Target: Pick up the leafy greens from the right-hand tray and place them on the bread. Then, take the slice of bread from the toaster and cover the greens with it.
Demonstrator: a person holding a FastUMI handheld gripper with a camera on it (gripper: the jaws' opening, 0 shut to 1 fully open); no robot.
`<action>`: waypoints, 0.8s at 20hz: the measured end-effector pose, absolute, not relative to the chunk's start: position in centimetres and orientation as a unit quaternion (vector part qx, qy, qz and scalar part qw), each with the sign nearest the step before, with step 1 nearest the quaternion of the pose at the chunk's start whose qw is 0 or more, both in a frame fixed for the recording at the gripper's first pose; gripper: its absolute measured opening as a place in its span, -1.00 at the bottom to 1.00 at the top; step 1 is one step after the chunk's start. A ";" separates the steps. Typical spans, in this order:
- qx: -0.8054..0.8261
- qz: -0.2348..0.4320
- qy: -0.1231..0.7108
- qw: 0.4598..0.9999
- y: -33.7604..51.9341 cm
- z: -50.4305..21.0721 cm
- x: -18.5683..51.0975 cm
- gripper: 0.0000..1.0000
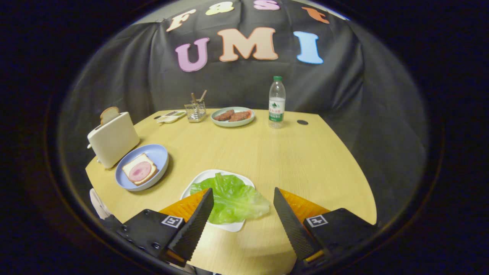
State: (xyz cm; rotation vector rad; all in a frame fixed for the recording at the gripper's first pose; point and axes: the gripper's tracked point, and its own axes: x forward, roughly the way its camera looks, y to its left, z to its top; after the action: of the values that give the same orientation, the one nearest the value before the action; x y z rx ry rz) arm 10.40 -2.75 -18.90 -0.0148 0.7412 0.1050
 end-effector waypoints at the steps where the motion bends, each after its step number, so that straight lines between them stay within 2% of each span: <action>1: 0.016 0.046 0.380 0.924 -2.9 -19.6 10.3 0.97; 10: 0.189 -0.001 0.446 0.875 -4.8 -24.2 11.2 0.90; 16: 0.187 -0.005 0.464 0.866 -4.6 -25.4 10.8 0.57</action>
State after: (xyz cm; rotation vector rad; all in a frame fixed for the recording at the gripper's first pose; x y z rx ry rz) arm 10.79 -4.56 -25.38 0.3919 0.9708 -0.0101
